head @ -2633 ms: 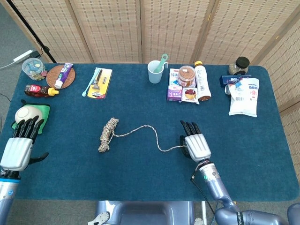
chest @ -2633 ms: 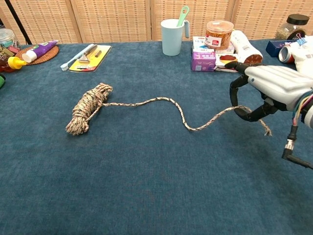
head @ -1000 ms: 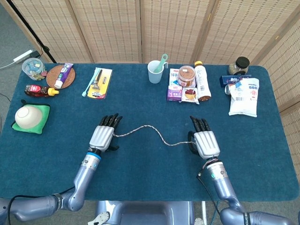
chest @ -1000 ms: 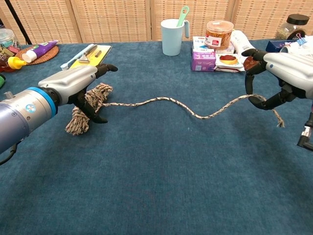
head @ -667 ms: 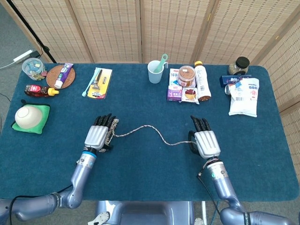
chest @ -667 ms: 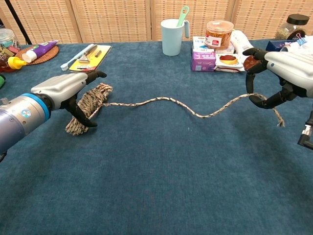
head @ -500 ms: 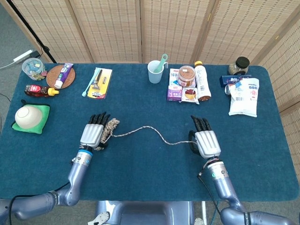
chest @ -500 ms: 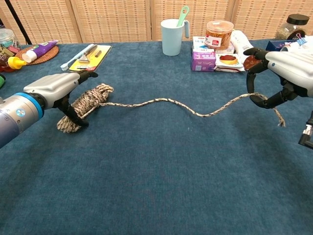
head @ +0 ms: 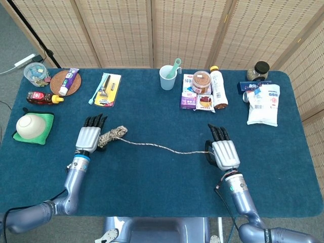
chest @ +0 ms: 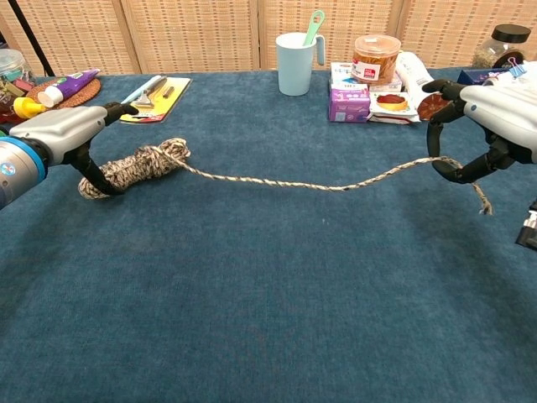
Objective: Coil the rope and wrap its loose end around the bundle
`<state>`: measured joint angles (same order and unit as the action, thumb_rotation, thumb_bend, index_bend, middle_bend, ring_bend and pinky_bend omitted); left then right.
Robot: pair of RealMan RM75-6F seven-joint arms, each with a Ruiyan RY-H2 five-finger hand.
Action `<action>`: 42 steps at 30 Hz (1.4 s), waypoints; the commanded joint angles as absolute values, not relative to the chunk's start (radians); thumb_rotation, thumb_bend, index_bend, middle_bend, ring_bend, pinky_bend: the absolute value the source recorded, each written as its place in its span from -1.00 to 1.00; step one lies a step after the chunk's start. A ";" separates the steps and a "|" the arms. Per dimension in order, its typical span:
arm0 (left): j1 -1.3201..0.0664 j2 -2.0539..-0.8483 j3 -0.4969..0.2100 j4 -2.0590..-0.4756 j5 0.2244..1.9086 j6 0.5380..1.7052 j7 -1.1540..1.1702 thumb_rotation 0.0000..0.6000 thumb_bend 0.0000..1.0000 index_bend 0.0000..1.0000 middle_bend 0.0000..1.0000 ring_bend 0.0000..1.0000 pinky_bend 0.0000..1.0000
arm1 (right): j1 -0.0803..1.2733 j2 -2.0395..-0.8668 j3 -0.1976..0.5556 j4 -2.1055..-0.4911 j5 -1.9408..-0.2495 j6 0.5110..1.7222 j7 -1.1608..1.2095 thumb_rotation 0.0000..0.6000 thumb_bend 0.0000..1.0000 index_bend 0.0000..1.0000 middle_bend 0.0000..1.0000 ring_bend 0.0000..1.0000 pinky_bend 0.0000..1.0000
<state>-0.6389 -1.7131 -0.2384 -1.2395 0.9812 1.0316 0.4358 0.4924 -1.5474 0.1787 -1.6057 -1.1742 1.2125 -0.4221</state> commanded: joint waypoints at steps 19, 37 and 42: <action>-0.663 -1.759 -0.264 -1.328 0.770 1.105 0.616 1.00 -0.88 -1.00 -1.00 -0.84 -0.35 | 0.489 -1.537 0.179 -1.598 -1.176 1.210 -0.394 1.00 -0.02 0.20 -1.00 -1.00 -1.00; -0.673 -1.771 -0.265 -1.296 0.738 1.104 0.633 1.00 -0.48 -0.40 -0.49 -0.31 0.09 | 0.492 -1.540 0.181 -1.602 -1.169 1.213 -0.410 1.00 -0.02 0.21 -1.00 -1.00 -1.00; -0.673 -1.771 -0.262 -1.295 0.753 1.111 0.623 1.00 -0.38 -0.17 -0.33 -0.19 0.18 | 0.492 -1.544 0.181 -1.607 -1.165 1.214 -0.417 1.00 -0.02 0.21 -1.00 -1.00 -1.00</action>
<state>-0.6728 -1.7711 -0.2629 -1.2953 0.7507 1.1099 0.6242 0.4924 -1.5435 0.1810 -1.6071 -1.1652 1.2142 -0.4173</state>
